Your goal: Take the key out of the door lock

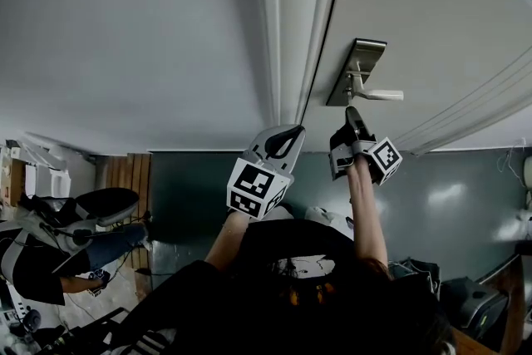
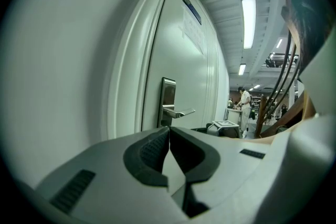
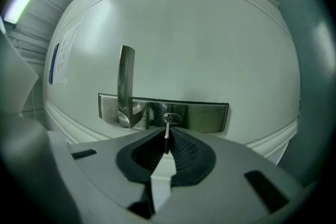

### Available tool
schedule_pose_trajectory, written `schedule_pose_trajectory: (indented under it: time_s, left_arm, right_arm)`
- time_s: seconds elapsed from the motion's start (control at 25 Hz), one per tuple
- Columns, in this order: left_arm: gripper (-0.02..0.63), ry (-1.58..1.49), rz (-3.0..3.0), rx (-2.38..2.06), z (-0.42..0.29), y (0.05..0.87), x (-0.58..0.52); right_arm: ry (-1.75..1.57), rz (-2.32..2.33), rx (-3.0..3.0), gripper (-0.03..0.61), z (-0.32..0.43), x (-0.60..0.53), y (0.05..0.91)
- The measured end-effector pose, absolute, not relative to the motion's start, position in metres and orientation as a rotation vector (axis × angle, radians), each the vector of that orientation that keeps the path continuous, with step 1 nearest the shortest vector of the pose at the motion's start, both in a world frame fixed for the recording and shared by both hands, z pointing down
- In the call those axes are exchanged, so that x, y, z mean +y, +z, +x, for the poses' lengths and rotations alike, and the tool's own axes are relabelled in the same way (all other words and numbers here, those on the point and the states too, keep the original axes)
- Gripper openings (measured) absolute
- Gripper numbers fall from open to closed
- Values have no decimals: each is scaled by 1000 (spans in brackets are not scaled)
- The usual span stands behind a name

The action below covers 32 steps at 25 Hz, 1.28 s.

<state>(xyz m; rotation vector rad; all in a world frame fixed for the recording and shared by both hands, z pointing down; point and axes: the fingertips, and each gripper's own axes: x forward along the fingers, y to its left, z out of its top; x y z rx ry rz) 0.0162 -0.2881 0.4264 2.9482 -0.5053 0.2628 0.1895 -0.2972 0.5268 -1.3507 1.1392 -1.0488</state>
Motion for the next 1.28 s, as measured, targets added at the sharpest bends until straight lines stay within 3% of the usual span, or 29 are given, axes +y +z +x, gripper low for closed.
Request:
schedule_pose_trajectory:
  time_s: [1.28]
  left_arm:
    - [9, 311, 2886, -389, 25, 456, -241]
  right_arm:
    - [-1083, -1468, 1491, 21, 134, -211, 485]
